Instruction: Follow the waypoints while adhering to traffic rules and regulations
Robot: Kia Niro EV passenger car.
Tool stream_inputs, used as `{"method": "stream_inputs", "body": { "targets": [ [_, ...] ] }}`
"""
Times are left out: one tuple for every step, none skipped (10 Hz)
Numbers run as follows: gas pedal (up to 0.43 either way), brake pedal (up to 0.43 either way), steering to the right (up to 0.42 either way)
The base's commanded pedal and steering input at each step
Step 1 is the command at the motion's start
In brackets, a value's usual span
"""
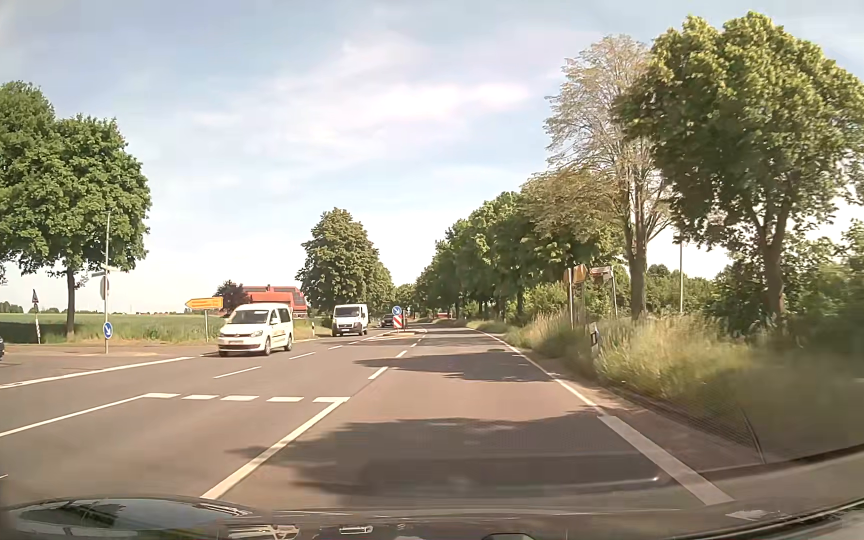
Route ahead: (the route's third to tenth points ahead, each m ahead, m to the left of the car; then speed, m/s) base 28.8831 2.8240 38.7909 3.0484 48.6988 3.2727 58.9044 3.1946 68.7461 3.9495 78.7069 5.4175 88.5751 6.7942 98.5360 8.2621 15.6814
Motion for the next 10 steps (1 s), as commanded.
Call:
{"method": "stream_inputs", "body": {
  "targets": [
    [0.15,0.0,-0.005],
    [0.15,0.0,-0.005],
    [0.15,0.0,-0.006],
    [0.15,0.0,-0.006],
    [0.15,0.0,-0.006],
    [0.15,0.0,-0.006],
    [0.15,0.0,-0.007],
    [0.15,0.0,-0.007],
    [0.15,0.0,-0.007],
    [0.15,0.0,-0.007]
  ]
}}
